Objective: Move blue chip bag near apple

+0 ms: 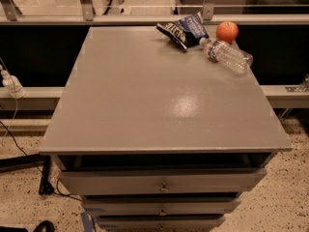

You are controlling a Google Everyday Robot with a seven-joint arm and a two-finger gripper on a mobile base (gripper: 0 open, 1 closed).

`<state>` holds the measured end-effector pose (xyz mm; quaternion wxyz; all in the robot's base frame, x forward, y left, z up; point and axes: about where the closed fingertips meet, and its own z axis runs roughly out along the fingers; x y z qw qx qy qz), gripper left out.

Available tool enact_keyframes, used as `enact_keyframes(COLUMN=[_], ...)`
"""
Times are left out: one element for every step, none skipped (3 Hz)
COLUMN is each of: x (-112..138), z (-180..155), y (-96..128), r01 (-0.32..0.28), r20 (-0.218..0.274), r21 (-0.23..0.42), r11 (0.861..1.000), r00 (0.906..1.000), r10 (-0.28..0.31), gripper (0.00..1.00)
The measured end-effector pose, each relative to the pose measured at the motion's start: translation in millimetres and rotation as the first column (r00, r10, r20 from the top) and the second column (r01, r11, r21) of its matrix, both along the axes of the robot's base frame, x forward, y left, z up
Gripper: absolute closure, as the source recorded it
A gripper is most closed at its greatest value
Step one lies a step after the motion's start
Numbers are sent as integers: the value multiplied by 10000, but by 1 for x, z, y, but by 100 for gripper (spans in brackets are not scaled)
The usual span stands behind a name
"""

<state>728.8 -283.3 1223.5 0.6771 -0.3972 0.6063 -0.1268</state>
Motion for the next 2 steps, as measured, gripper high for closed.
enact_keyframes(x=[-39, -44], z=[26, 28], y=[-28, -27], r01=[-44, -141], r20=[83, 13], r21=[-546, -602], r11=[9985, 9981], r00=[10000, 9999], r10=[49, 142], gripper=[0, 0])
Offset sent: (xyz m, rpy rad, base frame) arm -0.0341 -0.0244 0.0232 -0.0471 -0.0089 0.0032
